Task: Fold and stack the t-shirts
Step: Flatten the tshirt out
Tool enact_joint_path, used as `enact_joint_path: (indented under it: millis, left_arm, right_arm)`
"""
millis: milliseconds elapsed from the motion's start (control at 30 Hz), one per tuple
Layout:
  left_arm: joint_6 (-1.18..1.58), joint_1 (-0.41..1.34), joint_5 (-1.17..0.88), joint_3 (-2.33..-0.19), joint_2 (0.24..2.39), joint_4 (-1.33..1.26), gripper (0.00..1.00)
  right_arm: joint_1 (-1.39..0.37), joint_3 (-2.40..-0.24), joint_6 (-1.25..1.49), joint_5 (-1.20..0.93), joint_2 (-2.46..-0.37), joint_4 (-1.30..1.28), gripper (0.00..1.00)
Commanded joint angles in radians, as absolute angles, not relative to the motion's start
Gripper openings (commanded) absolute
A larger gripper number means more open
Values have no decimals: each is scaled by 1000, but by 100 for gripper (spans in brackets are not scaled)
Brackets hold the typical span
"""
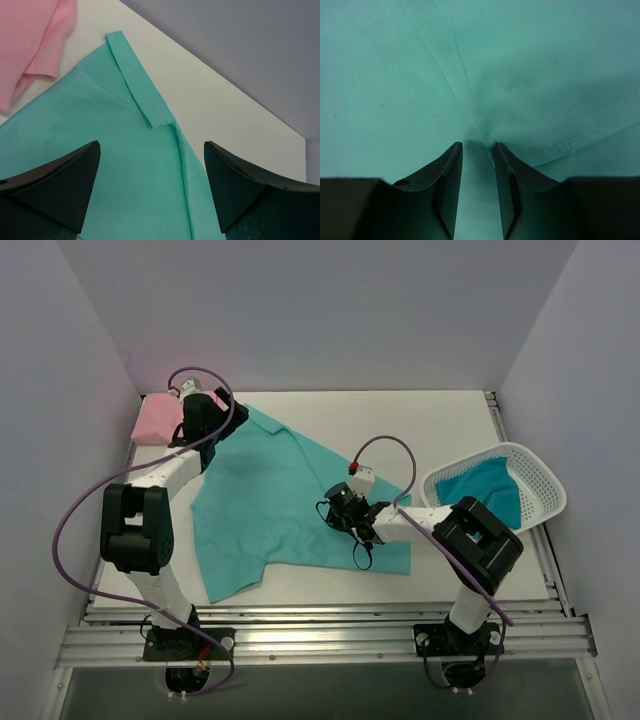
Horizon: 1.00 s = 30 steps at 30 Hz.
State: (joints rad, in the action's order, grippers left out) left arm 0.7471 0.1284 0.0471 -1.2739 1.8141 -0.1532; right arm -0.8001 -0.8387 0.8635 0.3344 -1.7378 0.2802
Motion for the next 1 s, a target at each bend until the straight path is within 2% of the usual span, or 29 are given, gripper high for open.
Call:
enact_joint_path:
  millis: [0,167,267,400,467,767,967]
  left_arm:
    - [736,110,37,-1259,1769,-210,93]
    - [744,100,23,-1233,1759,-232,93]
    - [753,92,17,-1212,1753,-253,93]
    - [759,84,5,-1203,1764,-268,93]
    - [765,77,0,-1200,1775,-278,93]
    - [778,55,-38,-1180,1786,-318,93]
    - [779,57,-51,-1178,1801,-334,93]
  right_arm:
    - [-807,-864,865,337,-1773,249,29]
    - [-805,-880,861,327,-1807,236,29]
    - [-807,-887,856,318,-1827,236,21]
    - [-807,-897,853,305,-1847,235,4]
    - [-807,-900,851,302,-1856,233,0]
    - [-807,-904,853,290,-1890,250,0]
    - [-808,-939,827,354,-1821,196,0]
